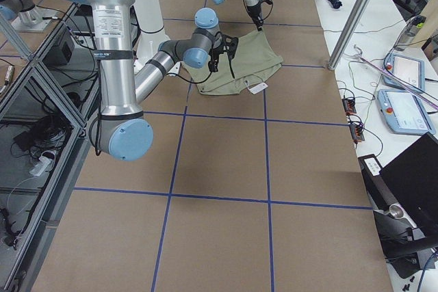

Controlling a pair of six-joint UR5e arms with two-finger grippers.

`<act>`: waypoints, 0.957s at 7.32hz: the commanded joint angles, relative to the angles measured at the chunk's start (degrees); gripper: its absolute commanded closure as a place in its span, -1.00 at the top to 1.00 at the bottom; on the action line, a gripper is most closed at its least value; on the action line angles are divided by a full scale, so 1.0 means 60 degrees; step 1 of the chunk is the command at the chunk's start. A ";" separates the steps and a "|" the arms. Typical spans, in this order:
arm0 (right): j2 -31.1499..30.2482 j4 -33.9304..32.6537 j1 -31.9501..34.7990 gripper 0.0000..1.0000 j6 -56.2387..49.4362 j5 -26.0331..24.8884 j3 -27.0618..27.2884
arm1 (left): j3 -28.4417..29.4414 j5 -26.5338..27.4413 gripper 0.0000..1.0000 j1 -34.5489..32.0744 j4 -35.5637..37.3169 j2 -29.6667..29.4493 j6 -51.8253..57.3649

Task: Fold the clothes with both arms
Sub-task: 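Drag the shirt corner away from the robot with the left gripper, squaring the shirt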

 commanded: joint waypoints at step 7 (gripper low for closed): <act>0.0636 -0.0116 -0.0390 1.00 -0.0009 -0.0808 -0.0720 | 0.5804 0.1249 1.00 -0.0856 -0.4925 -0.2686 0.2643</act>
